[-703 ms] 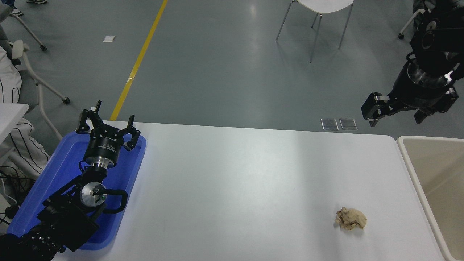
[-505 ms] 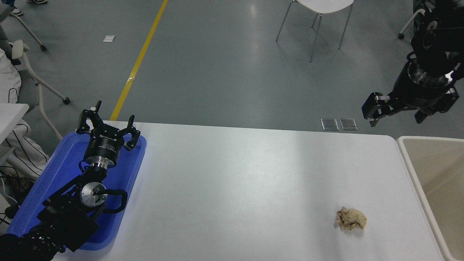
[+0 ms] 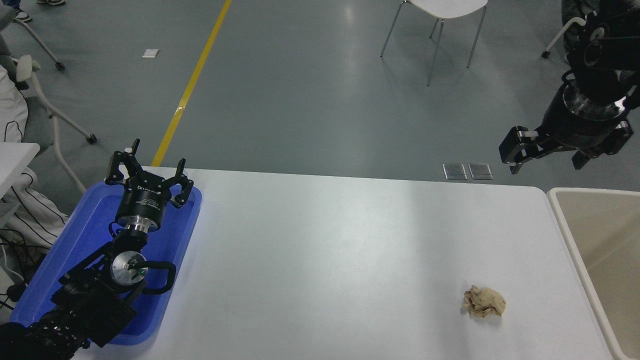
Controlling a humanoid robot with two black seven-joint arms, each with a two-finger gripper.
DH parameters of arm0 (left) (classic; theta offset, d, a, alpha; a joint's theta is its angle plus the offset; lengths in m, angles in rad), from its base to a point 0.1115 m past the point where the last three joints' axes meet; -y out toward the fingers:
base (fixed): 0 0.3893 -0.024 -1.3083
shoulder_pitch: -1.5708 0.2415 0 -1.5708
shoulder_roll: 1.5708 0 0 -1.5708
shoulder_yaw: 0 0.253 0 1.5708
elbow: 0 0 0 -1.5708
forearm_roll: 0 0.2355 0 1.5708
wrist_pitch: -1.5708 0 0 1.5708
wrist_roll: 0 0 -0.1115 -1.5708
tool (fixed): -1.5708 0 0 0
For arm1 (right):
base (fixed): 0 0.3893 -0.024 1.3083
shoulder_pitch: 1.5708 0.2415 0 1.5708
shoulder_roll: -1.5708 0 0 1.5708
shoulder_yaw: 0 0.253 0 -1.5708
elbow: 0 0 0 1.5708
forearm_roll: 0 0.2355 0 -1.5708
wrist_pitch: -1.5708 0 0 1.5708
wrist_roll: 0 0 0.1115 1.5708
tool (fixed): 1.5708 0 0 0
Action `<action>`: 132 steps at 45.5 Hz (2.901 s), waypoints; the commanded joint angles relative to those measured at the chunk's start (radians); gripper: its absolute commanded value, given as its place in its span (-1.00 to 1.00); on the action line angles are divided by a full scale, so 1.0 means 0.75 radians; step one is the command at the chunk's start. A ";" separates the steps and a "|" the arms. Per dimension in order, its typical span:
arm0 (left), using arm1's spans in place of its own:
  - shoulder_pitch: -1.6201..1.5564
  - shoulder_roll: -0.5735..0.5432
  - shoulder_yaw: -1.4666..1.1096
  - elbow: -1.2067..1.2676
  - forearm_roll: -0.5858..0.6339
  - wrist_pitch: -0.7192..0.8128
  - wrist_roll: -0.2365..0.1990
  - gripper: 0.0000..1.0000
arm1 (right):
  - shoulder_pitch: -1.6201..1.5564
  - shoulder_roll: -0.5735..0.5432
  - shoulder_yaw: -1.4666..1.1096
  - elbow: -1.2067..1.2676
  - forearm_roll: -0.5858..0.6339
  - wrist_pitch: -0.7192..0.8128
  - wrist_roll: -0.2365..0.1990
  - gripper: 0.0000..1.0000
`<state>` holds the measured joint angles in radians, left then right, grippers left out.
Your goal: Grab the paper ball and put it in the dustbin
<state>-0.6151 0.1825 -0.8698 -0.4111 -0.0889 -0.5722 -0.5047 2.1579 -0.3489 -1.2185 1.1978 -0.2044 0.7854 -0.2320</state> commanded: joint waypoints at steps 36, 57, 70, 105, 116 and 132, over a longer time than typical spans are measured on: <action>0.002 0.000 0.000 0.000 0.000 0.000 -0.002 1.00 | 0.013 -0.034 -0.012 -0.004 0.003 0.000 0.000 1.00; 0.002 0.000 0.000 0.000 0.000 0.000 -0.002 1.00 | -0.069 -0.050 -0.005 0.023 0.003 0.000 0.000 1.00; 0.002 0.000 0.000 0.000 0.000 0.000 -0.002 1.00 | -0.279 -0.097 0.080 0.027 -0.006 0.000 0.000 0.99; 0.000 0.000 0.000 0.000 0.000 0.000 -0.002 1.00 | -0.963 -0.132 0.469 0.013 -0.370 -0.472 0.000 0.77; 0.000 0.000 0.000 0.000 0.000 0.000 -0.002 1.00 | -1.106 -0.118 0.520 -0.049 -0.413 -0.566 0.000 0.77; 0.000 0.000 0.000 0.000 0.000 0.000 -0.002 1.00 | -1.190 -0.085 0.520 -0.112 -0.413 -0.777 0.002 0.75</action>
<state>-0.6145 0.1825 -0.8697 -0.4110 -0.0891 -0.5722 -0.5062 1.3177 -0.4223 -0.8383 1.1481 -0.5052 0.2957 -0.2315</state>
